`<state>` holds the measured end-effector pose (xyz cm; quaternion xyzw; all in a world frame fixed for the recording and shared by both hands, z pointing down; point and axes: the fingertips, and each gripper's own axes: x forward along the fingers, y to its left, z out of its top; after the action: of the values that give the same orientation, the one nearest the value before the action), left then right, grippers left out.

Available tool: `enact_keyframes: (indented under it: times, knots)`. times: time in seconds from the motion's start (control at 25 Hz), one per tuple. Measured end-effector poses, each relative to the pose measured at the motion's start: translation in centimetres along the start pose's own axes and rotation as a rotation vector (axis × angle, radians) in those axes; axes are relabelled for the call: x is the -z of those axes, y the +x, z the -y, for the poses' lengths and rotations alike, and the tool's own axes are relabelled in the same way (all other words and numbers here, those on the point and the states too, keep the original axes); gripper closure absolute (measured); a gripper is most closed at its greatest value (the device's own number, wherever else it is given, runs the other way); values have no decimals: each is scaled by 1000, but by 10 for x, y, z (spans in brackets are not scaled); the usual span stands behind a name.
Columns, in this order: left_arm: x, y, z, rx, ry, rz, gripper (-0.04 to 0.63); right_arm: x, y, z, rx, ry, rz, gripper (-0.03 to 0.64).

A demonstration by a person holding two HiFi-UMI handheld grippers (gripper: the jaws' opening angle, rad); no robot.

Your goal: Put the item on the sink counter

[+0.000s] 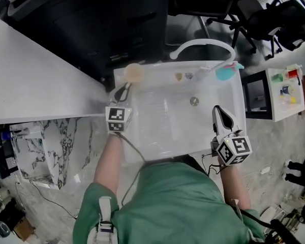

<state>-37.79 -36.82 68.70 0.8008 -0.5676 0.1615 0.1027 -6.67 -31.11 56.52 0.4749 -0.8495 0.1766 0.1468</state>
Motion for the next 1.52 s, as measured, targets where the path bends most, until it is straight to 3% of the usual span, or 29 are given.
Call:
enact_keyframes:
  times: [0.44, 0.84, 0.92, 1.04, 1.28, 1.52]
  knots:
    - [22, 21, 7, 40, 2, -29, 554, 0, 5, -14, -5, -12, -6, 615]
    - [35, 18, 11, 2, 31, -106, 545, -4, -1, -16, -36, -6, 9, 615]
    - [40, 16, 12, -5, 19, -131, 523, -3, -3, -16, -43, -2, 15, 615]
    - [44, 11, 18, 4, -15, -150, 439, -4, -8, -14, -54, 4, 26, 615]
    - [25, -20, 37, -39, -14, -142, 408, -7, -22, -3, -75, 14, 60, 615]
    - [-33, -61, 66, -78, -36, -59, 463, -16, -31, 9, -114, 29, 94, 615]
